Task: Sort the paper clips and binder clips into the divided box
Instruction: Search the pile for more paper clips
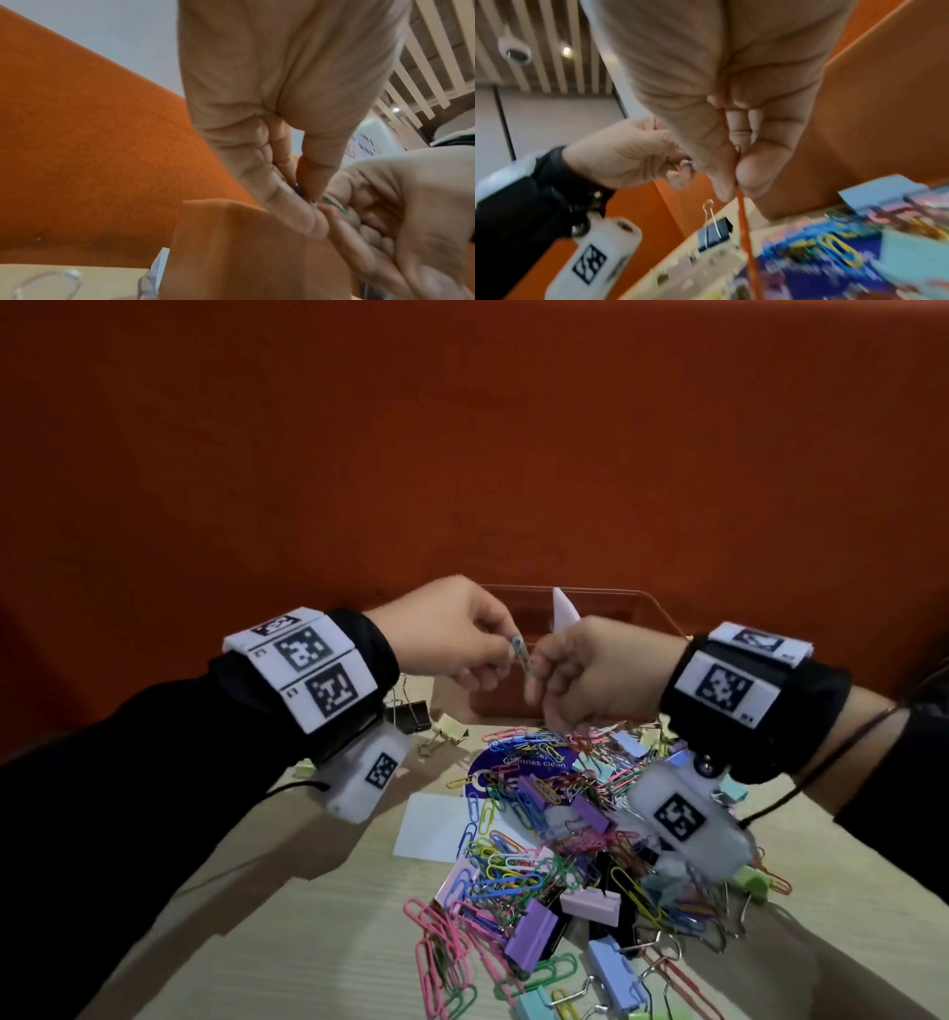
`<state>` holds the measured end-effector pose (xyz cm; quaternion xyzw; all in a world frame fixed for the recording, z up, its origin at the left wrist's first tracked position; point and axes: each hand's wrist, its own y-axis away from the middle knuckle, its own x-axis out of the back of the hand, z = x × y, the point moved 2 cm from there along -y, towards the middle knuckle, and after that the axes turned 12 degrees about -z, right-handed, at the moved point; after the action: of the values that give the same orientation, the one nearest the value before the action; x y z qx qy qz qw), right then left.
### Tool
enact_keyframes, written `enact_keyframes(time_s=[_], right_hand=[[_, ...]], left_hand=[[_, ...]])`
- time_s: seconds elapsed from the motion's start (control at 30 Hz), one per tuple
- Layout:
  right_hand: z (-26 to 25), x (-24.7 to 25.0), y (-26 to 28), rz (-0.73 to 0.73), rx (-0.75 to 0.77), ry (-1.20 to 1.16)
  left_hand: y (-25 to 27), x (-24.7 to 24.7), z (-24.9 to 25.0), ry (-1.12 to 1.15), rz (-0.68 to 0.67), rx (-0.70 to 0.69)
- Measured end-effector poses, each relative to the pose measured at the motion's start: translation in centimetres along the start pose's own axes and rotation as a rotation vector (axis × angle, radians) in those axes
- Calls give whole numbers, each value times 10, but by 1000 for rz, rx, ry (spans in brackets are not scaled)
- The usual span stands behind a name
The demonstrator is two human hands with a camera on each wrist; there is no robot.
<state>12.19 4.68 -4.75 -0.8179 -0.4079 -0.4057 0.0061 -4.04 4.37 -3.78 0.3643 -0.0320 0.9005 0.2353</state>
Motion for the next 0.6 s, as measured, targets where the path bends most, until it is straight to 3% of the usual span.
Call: enact_keyframes(time_s=[0.2,0.37,0.5,0.6], right_hand=[[-5,43,-11,346,102,-302],[2,64,-24,707,125,-363],[7,68,-33,812,117,-363],[10,64,-37,803,116,-294]], left_hand=[[-19,21,3,64,209,-28],[-35,24,-1,-21,290,22],[-39,23,-5,-57,303,41],[-37,24,-5,-71,296,35]])
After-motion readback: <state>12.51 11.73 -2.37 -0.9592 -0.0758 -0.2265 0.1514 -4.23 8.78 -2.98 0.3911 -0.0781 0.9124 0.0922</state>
